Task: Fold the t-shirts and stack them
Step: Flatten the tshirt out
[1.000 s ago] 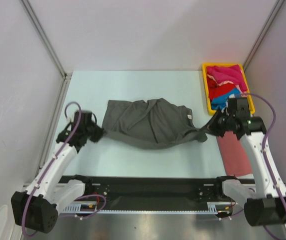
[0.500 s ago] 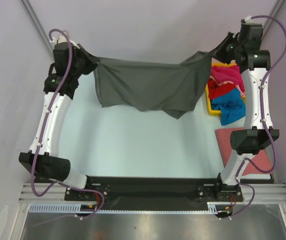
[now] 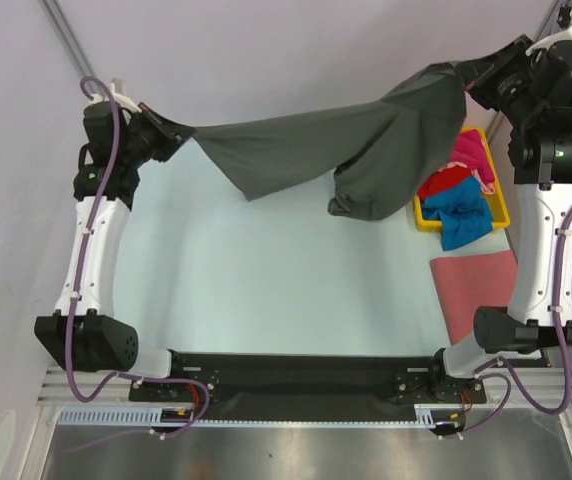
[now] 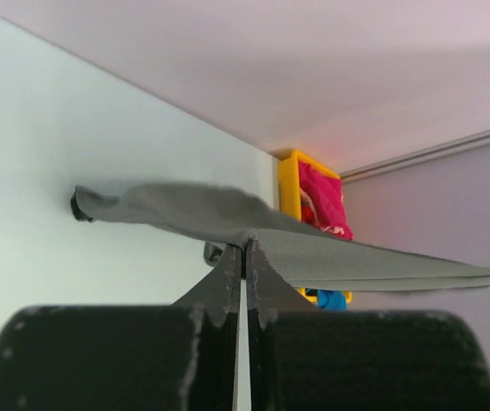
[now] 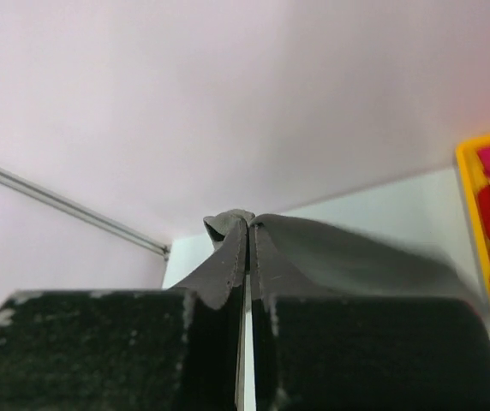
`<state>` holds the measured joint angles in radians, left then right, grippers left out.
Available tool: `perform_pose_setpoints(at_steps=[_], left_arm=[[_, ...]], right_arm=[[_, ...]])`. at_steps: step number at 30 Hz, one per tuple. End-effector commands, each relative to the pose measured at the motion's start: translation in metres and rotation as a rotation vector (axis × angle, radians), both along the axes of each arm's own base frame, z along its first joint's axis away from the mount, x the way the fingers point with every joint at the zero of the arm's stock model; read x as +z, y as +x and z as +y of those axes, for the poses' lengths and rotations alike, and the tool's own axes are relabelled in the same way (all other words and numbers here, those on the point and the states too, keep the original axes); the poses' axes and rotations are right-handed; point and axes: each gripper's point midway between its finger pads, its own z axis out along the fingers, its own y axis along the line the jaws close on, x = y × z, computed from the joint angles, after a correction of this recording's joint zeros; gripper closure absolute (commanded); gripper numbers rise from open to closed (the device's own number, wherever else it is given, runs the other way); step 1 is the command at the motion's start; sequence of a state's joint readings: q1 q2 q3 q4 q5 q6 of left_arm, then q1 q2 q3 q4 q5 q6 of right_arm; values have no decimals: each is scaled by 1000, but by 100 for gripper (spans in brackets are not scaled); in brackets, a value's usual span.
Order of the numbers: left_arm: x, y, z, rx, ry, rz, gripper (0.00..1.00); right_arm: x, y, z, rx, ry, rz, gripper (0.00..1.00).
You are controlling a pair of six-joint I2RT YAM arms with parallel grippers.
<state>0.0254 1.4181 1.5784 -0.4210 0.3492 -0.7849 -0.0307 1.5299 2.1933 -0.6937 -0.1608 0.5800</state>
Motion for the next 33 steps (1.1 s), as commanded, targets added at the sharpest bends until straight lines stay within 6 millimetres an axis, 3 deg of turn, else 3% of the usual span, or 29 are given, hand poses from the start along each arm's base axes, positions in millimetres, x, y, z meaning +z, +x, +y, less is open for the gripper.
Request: perform_pose_setpoints(at_steps=[1, 2, 4, 9, 15, 19, 23, 24, 26, 27, 28, 29, 30, 33], left_arm=[[83, -15, 15, 25, 43, -204, 100], [83, -7, 11, 4, 23, -192, 100], [106, -14, -8, -58, 2, -240, 100], [131, -37, 3, -4, 19, -330, 100], [158, -27, 1, -26, -5, -427, 100], [177, -9, 19, 24, -12, -477, 100], [182, 24, 22, 5, -38, -486, 100], [199, 22, 17, -31, -61, -533, 100], [193, 47, 15, -59, -89, -530, 100], [193, 52, 12, -76, -108, -527, 100], [206, 50, 12, -84, -106, -559, 100], [199, 62, 13, -86, -107, -546, 100], [208, 59, 11, -91, -102, -569, 100], [202, 66, 12, -95, -103, -561, 100]], right_arm=[[19, 11, 2, 23, 12, -48, 100], [19, 12, 5, 35, 17, -48, 100], [19, 9, 13, 78, 25, -50, 100], [34, -12, 15, 76, -2, -108, 100], [47, 6, 20, 97, 19, -174, 100], [63, 14, 24, 118, 15, -234, 100], [60, 38, 25, 115, 5, -243, 100], [61, 44, 24, 114, 5, -255, 100], [70, 47, 25, 120, 13, -283, 100], [61, 62, 26, 126, 18, -266, 100], [63, 65, 28, 140, 29, -275, 100], [65, 67, 29, 144, 32, -286, 100], [64, 73, 30, 152, 36, -295, 100], [68, 76, 33, 171, 48, -320, 100]])
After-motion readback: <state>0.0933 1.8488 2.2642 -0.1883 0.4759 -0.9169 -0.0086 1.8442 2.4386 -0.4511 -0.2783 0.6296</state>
